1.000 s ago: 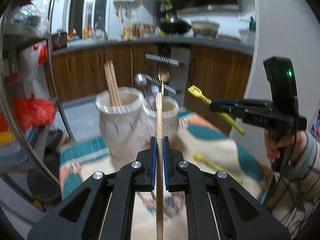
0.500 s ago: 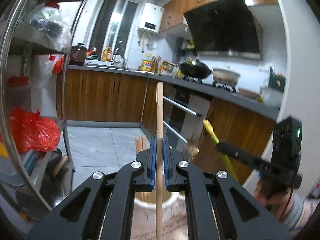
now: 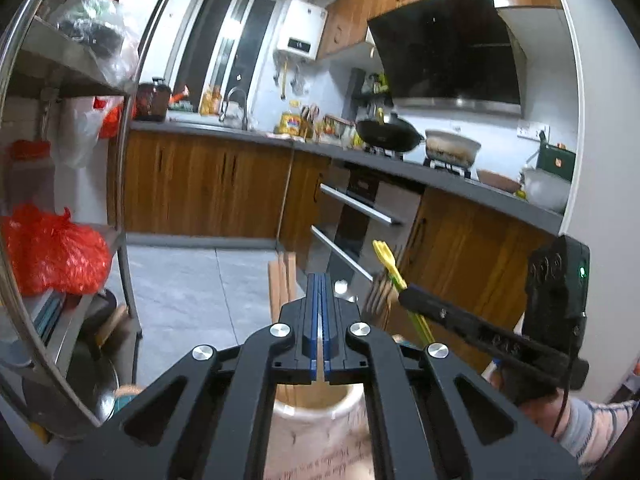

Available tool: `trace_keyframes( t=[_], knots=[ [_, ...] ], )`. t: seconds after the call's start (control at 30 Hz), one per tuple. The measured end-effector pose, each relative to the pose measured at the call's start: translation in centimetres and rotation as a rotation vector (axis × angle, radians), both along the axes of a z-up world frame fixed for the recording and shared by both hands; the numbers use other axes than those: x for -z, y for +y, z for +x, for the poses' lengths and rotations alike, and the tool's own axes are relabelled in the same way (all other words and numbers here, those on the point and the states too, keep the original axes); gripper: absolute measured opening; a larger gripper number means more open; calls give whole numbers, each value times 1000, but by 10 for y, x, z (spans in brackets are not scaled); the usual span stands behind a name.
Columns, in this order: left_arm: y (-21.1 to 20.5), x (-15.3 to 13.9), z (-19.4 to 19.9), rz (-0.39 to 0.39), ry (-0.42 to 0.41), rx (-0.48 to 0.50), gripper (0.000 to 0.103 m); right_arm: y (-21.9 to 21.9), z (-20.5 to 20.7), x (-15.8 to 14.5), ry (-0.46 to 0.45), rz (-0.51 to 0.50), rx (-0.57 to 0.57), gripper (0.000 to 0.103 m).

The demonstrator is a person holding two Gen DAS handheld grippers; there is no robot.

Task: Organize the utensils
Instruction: 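Lower the yellow spoon into the short cup while the left tool inserts the chopstick into the tall cup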

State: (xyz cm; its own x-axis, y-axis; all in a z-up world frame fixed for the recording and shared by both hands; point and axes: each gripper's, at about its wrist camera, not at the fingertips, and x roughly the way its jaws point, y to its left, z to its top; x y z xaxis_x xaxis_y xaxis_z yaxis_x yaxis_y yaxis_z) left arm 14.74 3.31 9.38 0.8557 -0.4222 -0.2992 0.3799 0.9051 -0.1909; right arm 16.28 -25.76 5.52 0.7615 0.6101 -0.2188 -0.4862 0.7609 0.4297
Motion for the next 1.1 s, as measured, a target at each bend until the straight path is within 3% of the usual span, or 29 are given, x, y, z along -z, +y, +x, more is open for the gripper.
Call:
trace_keyframes(
  t=[0.23, 0.43, 0.5, 0.57, 0.67, 0.87, 0.97, 1.0, 1.07, 1.1],
  knots=[
    [15, 18, -24, 130, 129, -82, 1, -1, -14, 3, 31, -28, -6, 11],
    [24, 62, -41, 224, 293, -166, 4, -5, -35, -4, 2, -54, 5, 11],
    [24, 79, -38, 242, 358, -188, 12, -7, -42, -7, -12, -56, 9, 11],
    [21, 95, -37, 267, 407, -212, 27, -9, -46, -8, -16, -57, 9, 11],
    [18, 112, -33, 308, 466, -247, 38, -9, -53, -9, -24, -67, 8, 11],
    [13, 129, -22, 360, 546, -293, 38, -12, -60, -10, -32, -67, 5, 11],
    [14, 130, -17, 369, 543, -305, 38, -15, -61, -10, -34, -59, 5, 11],
    [15, 130, -16, 359, 547, -310, 36, -16, -62, -10, -35, -56, 6, 11],
    [17, 130, -13, 349, 548, -311, 17, -17, -63, -11, -37, -52, 5, 11],
    [18, 129, -11, 356, 547, -313, 14, -18, -64, -11, -38, -50, 5, 11]
  ],
)
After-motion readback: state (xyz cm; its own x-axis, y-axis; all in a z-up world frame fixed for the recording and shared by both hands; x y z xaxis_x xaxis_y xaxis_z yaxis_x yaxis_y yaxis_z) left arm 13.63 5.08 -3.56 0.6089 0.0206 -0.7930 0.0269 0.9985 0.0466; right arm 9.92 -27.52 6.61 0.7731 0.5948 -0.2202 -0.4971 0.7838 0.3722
